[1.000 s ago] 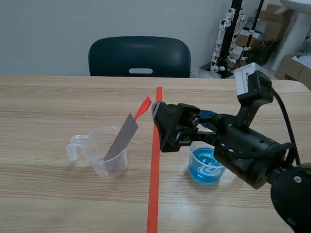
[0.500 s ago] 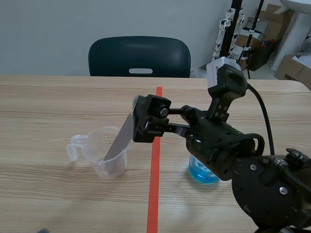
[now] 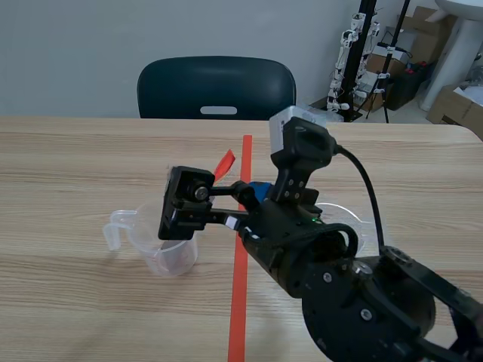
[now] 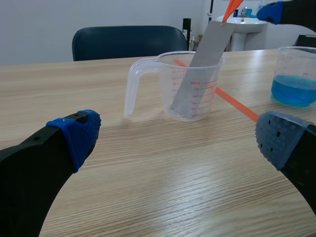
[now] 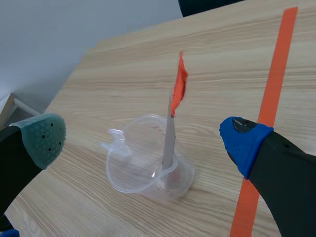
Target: Do the redox reaction experiment. lift the metal plate out of the left beaker
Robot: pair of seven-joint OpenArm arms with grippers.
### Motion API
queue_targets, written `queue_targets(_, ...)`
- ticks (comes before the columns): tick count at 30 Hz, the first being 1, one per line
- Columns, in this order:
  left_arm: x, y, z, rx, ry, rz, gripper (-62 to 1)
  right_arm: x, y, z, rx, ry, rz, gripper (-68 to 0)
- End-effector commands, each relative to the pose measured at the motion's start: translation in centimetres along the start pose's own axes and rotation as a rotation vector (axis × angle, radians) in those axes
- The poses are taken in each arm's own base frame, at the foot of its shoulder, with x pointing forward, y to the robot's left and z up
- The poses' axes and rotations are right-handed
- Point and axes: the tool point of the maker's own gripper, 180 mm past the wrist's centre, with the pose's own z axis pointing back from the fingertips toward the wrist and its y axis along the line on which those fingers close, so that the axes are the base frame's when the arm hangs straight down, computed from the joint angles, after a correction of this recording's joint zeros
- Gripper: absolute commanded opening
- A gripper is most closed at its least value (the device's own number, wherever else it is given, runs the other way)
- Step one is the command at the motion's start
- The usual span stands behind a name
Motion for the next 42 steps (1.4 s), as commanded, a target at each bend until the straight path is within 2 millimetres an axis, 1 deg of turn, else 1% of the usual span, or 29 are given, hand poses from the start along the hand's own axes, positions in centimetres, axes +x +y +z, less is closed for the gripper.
queue_targets(1, 1.2, 0.2, -0.4, 0.01, -0.067, -0.003, 1.4, 0.2, -0.6, -0.3, -0.007, -0.011, 0.006, 0.4)
queue_targets(3, 1.2, 0.2, -0.5, 0.011, -0.069, -0.001, 1.4, -0.1, -1.1, -0.6, -0.016, -0.002, 0.016, 0.4)
queue_targets(8, 1.3, 0.3, -0.8, 0.01, -0.079, -0.005, 1.4, 0.4, -1.7, -0.7, -0.017, -0.009, 0.035, 0.4)
queue_targets(11, 1.3, 0.4, -1.0, 0.01, -0.085, -0.007, 1.4, 0.7, -2.0, -0.8, -0.019, -0.009, -0.007, 0.4)
queue_targets(20, 2.8, 0.2, -2.4, -0.01, -0.156, -0.015, 1.4, 0.7, -1.9, -1.0, -0.013, -0.005, -0.005, 0.4)
queue_targets(25, 3.0, 0.5, -2.5, -0.003, -0.166, -0.026, 1.4, 0.5, -2.3, -1.3, -0.02, 0.004, 0.007, 0.4)
queue_targets(31, 3.1, 0.6, -2.5, -0.002, -0.165, -0.028, 1.4, 0.1, -1.5, -2.1, -0.005, 0.019, 0.025, 0.4)
queue_targets(37, 3.0, 0.5, -2.4, -0.001, -0.163, -0.027, 1.4, -0.3, -0.7, -2.5, -0.003, 0.029, 0.06, 0.4)
queue_targets(41, 3.0, 0.5, -2.4, -0.001, -0.163, -0.027, 1.4, -0.1, -0.1, -2.8, 0.013, 0.022, 0.068, 0.4)
queue_targets(42, 3.0, 0.5, -2.4, -0.001, -0.163, -0.027, 1.4, 0.1, -0.2, -2.9, 0.009, 0.019, 0.071, 0.4)
